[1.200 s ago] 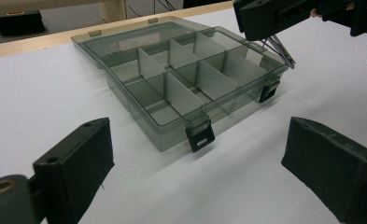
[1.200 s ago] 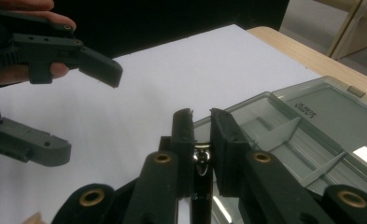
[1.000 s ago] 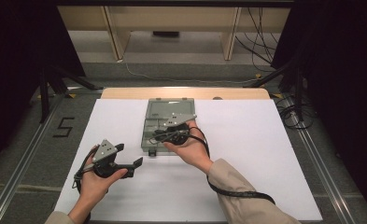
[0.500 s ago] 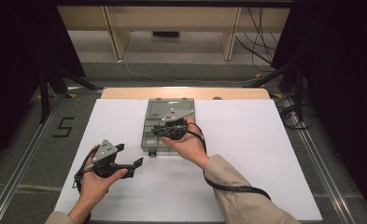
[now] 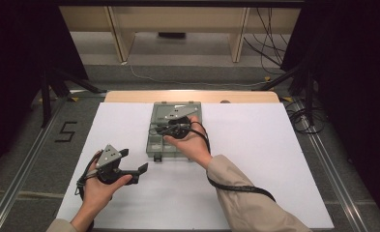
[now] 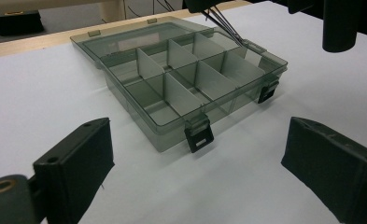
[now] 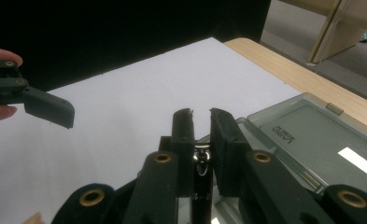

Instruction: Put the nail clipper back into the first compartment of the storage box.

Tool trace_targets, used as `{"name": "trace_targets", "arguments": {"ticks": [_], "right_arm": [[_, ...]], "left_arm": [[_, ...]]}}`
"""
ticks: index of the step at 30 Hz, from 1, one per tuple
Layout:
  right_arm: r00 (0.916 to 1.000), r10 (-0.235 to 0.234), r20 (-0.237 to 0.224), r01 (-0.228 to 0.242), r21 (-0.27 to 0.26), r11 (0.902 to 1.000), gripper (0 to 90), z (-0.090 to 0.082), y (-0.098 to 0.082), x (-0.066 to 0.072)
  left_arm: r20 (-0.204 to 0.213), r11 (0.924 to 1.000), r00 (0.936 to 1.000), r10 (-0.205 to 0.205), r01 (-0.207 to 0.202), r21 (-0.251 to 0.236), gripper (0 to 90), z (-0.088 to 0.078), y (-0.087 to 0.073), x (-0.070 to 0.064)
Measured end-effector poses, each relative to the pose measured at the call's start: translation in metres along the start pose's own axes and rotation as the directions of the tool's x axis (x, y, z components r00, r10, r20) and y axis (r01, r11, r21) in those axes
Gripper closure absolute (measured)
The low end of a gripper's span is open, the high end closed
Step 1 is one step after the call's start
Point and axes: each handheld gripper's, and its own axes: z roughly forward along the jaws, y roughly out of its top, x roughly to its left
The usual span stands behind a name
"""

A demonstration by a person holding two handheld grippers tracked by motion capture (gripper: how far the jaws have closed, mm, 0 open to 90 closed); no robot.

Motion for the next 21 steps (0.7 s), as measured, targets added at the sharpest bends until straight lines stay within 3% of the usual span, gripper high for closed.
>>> {"name": "trace_targets", "arguments": {"ticks": [6, 10, 11, 18, 21], "right_arm": [[0.9998, 0.003, 0.019, -0.002, -0.015, 0.9999, 80.9, 0.003, 0.003, -0.003], [0.9998, 0.004, 0.02, -0.004, -0.012, 0.9999, 80.9, 0.005, 0.005, -0.006], [0.9998, 0.007, 0.019, -0.007, -0.01, 0.9999, 80.9, 0.006, 0.005, -0.007], [0.9995, 0.009, 0.031, -0.008, -0.011, 0.9999, 80.9, 0.012, 0.007, -0.011], [0.9995, 0.009, 0.031, -0.009, -0.008, 0.9999, 80.9, 0.013, 0.009, -0.012]], "left_arm": [[-0.005, 0.9997, 0.9998, 0.021, -0.021, -0.006, 7.8, 0.0, 0.0, 0.002], [-0.004, 1.0, 1.0, 0.003, -0.003, -0.009, 7.8, 0.001, 0.0, 0.001], [-0.02, 0.9992, 0.9991, 0.038, -0.038, -0.011, 7.8, 0.001, 0.001, 0.003], [0.0, 0.9999, 1.0, -0.01, 0.01, -0.002, 7.8, 0.001, 0.0, 0.0], [-0.001, 1.0, 1.0, -0.003, 0.003, 0.001, 7.8, 0.0, 0.0, 0.001]]}}
